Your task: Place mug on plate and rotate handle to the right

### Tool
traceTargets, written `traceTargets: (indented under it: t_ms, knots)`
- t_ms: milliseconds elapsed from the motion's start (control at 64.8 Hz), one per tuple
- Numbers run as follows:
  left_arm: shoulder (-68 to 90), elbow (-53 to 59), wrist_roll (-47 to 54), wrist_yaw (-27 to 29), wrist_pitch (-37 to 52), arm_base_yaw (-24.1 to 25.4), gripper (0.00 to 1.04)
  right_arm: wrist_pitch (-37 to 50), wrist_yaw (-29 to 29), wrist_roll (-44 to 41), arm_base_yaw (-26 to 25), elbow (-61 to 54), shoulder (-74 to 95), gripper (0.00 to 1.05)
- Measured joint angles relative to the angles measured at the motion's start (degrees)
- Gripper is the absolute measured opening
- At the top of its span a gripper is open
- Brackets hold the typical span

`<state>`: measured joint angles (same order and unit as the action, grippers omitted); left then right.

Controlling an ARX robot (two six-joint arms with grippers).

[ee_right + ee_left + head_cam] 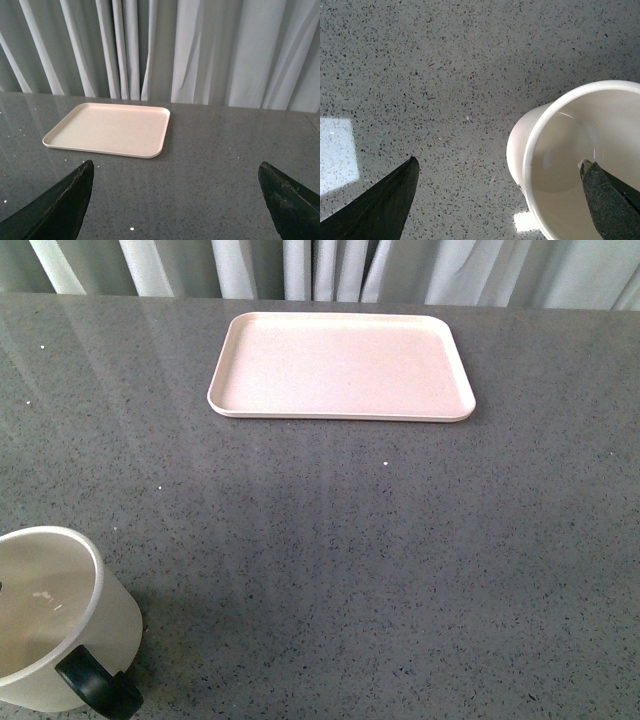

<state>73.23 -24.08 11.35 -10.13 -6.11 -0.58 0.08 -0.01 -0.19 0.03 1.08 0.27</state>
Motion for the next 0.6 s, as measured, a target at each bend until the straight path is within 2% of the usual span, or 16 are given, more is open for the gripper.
traceTargets:
  t_ms: [355, 602]
  knots:
    - [7.0, -1.7, 0.0, -0.2, 3.1, -1.5, 0.95, 0.0, 0.0, 0.0, 0.0, 0.0, 0.0, 0.96]
    - [8.7, -2.4, 0.0, 0.1, 3.5, -1.7, 0.60, 0.0, 0.0, 0.0, 0.0, 0.0, 0.0, 0.96]
